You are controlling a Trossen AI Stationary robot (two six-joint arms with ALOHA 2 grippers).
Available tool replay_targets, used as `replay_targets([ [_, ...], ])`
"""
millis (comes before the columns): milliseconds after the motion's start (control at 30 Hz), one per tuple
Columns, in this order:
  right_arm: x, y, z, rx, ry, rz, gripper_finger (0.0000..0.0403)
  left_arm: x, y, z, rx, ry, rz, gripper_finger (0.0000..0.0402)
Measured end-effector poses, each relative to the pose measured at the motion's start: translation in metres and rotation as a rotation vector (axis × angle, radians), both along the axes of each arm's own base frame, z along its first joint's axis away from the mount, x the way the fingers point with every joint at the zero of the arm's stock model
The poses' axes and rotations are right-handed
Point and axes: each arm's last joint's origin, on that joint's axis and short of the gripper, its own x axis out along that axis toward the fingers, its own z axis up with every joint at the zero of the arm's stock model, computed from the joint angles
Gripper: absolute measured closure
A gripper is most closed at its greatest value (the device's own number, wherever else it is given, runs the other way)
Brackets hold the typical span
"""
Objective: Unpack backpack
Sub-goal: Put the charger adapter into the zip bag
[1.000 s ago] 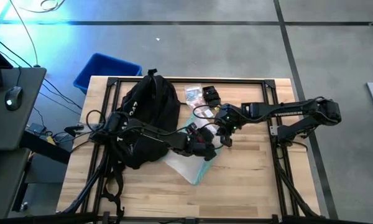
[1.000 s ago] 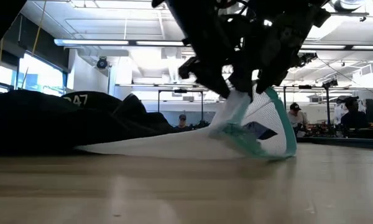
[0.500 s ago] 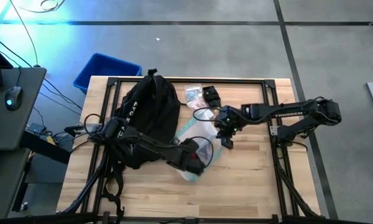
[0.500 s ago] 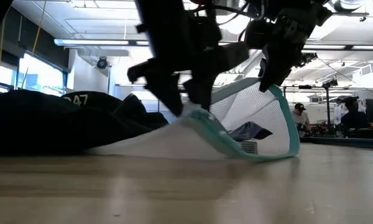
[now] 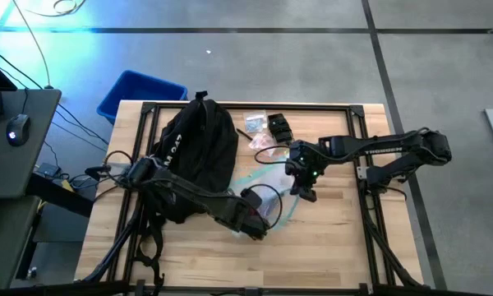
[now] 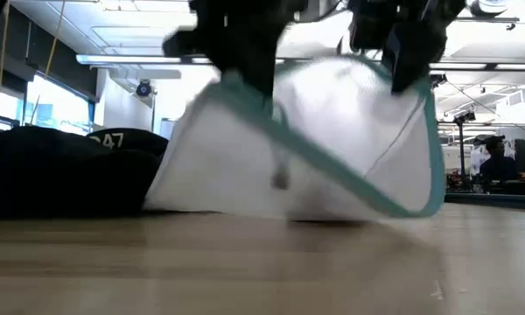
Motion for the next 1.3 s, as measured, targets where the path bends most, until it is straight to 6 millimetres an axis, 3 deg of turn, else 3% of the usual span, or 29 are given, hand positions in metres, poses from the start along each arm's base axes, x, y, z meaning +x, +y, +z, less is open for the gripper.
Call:
replay_targets([
  [233,0.006,-0.024,0.043,0.292,-0.080,0.001,0.0403,-0.014,0.036,0.069,-0.078,-0.054,-0.091,0.0401],
  [300,0.005,-0.032,0.046,0.332,-0.105,0.012,0.0403,-0.017,0.047,0.080,-0.135,-0.056,-0.131,0.0401],
  [400,0.007,-0.042,0.033,0.334,-0.089,0.004,0.0403,-0.016,0.062,0.082,-0.194,-0.030,-0.184,0.0401],
  [600,0.019,-0.057,-0.004,0.233,0.013,-0.036,0.0403,-0.005,0.074,0.060,-0.337,-0.001,-0.249,0.0401],
  [800,0.034,-0.065,-0.033,-0.045,0.040,-0.021,0.0403,-0.001,0.062,0.030,-0.444,-0.012,-0.248,0.0402],
  [933,0.037,-0.073,-0.039,-0.152,0.057,-0.059,0.0393,-0.001,0.055,0.006,-0.470,-0.026,-0.183,0.0401],
  [1067,0.033,-0.084,-0.033,-0.153,0.043,-0.122,0.0346,0.002,0.052,-0.012,-0.476,-0.097,-0.099,0.0401],
  [1300,0.014,-0.105,-0.025,-0.170,0.151,-0.331,0.0224,0.001,0.057,-0.033,-0.458,-0.139,0.023,0.0401],
])
